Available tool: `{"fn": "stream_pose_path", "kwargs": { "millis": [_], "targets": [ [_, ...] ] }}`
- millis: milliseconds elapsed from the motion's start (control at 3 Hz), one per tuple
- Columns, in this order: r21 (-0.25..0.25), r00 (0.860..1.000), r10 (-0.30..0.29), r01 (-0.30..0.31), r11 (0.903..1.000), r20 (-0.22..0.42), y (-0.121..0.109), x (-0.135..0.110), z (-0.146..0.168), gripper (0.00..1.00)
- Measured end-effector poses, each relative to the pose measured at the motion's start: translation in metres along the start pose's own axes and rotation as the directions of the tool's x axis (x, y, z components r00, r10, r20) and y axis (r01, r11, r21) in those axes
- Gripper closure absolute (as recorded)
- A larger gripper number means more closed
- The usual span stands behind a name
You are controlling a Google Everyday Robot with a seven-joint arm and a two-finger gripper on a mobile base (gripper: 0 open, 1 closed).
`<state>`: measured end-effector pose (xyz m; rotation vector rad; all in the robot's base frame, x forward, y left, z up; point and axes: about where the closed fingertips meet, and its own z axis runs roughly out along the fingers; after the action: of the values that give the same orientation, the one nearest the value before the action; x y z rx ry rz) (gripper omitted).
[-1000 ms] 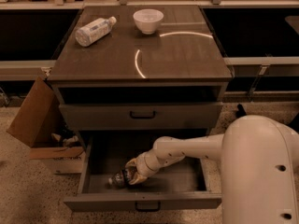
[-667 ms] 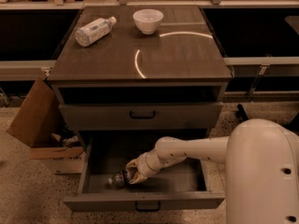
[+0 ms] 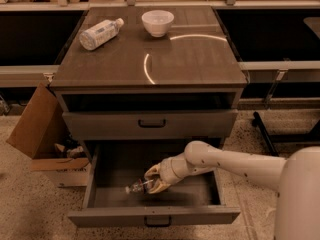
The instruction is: Pick water bottle from middle drawer and place on counter
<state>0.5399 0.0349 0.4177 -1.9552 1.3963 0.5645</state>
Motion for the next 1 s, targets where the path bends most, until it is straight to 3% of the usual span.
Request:
{"fn": "stream_pose_path", "kwargs": {
  "millis": [667, 1000],
  "targets": [
    [0.118, 0.998, -0.021, 0.027, 0.9927, -0.057, -0.019, 0.001, -0.085, 1.00],
    [0.123, 0.998, -0.021, 0.028, 0.9920, -0.053, -0.020, 0.000, -0.087, 1.00]
  ]
}}
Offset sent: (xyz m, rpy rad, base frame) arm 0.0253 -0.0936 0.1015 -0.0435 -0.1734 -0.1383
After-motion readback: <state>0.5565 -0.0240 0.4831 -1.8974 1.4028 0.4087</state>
